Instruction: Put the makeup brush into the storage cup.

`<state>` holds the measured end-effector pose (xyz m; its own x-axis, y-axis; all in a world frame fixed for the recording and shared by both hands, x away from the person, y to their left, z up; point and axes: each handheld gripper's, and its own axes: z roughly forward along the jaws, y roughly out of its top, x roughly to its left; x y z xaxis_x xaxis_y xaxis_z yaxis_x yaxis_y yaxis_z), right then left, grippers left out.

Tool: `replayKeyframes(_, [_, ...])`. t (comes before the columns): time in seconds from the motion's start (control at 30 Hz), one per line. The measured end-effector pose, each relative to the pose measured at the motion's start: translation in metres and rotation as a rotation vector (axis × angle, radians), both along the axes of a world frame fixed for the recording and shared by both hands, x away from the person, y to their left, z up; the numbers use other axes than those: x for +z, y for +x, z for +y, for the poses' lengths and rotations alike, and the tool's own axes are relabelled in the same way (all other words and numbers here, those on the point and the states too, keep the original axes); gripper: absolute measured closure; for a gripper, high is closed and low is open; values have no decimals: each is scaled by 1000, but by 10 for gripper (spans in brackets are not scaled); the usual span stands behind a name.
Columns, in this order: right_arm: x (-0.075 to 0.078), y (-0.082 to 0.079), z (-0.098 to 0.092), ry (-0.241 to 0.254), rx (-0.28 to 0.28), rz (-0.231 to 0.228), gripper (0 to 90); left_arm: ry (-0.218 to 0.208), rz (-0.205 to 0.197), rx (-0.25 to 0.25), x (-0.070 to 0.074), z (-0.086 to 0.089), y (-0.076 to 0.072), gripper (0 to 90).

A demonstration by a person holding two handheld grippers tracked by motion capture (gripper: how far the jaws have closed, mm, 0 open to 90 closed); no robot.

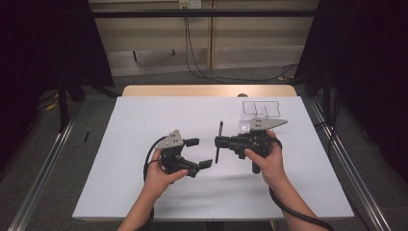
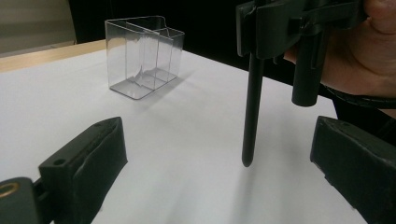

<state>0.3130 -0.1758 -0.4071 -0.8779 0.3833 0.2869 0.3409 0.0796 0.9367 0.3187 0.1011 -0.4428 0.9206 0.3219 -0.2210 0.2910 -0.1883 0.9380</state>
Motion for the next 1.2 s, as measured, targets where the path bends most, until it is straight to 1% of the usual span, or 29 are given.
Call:
replayKeyframes(0.17, [0, 0, -1, -2, 1, -7, 843, 15, -6, 3, 0, 4, 0, 7])
replayKeyframes(0.33, [0, 0, -2, -2, -3, -10, 843, 3, -13, 10, 0, 10, 0, 0])
replayKeyframes(0.53, [0, 0, -4, 2, -9, -13, 844, 13, -31, 17, 1, 19, -1, 0])
replayKeyframes(0.57, [0, 0, -5, 2, -11, -12, 844, 7, -30, 21, 1, 20, -1, 0])
replayKeyframes(0.67, [-1, 1, -7, 1, -19, -10, 843, 9, -30, 32, 1, 24, -2, 0])
replayKeyframes(0.93, [-1, 2, -11, 6, -34, -17, 843, 19, -33, 31, 2, 32, -3, 0])
replayKeyframes(1.0, [-1, 2, -12, 6, -36, -17, 843, 28, -40, 31, 2, 33, -3, 0])
replayKeyframes(1.2, [-1, 3, -13, 0, -40, -20, 843, 29, -39, 37, 3, 39, -4, 0])
